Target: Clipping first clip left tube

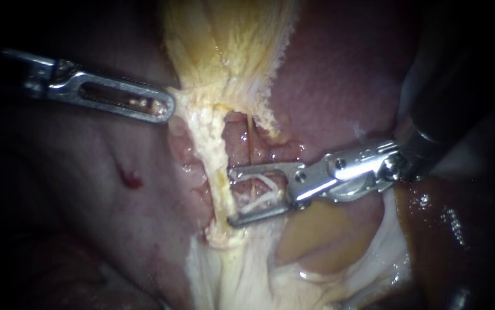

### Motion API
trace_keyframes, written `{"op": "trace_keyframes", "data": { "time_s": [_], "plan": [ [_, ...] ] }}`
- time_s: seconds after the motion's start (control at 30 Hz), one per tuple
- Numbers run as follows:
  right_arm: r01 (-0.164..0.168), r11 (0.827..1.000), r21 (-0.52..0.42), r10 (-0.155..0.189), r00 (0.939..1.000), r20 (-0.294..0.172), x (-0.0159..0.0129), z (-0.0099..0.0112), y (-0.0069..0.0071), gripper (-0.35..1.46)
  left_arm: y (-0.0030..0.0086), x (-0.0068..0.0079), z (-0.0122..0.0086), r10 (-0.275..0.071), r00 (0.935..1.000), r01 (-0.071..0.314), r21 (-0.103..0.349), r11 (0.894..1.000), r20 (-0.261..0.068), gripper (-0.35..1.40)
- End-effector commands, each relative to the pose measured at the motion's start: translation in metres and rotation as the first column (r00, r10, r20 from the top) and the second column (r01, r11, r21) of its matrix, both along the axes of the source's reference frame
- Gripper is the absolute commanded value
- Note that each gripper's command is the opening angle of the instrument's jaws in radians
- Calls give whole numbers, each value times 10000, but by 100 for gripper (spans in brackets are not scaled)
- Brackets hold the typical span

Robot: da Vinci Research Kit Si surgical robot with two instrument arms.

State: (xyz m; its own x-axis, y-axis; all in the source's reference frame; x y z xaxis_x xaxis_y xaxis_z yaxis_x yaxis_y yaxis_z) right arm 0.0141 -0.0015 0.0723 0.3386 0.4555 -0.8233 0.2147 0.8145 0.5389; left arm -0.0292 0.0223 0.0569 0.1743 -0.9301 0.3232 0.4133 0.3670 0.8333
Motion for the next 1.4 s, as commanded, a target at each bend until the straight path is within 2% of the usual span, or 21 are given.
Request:
{"op": "trace_keyframes", "data": {
  "time_s": [0.03,0.4,0.6,0.77,0.97,1.4],
  "plan": [
    [-1,10000,28,1,10000,-1,0,0,-1,50,0,0,0,-14,10000,14,2,10000,-7,-35],
    [-171,9995,267,178,9995,-255,10,2,2,50,-1,-3,-1,-12,10000,12,13,10000,-3,-35],
    [-119,9980,616,153,9983,-556,19,2,2,50,-1,-4,-2,-18,10000,18,13,10000,-6,-35],
    [146,9971,751,-89,9970,-766,22,-5,-3,50,-1,-5,-1,-21,10000,21,12,10000,-8,-35],
    [328,9936,1077,-209,9938,-1091,24,-11,-8,49,0,-6,0,-24,10000,24,12,10000,-9,-35],
    [275,9933,1122,-144,9932,-1159,41,-11,-12,49,4,-7,6,-27,10000,27,5,10000,-12,-35]
  ]
}}
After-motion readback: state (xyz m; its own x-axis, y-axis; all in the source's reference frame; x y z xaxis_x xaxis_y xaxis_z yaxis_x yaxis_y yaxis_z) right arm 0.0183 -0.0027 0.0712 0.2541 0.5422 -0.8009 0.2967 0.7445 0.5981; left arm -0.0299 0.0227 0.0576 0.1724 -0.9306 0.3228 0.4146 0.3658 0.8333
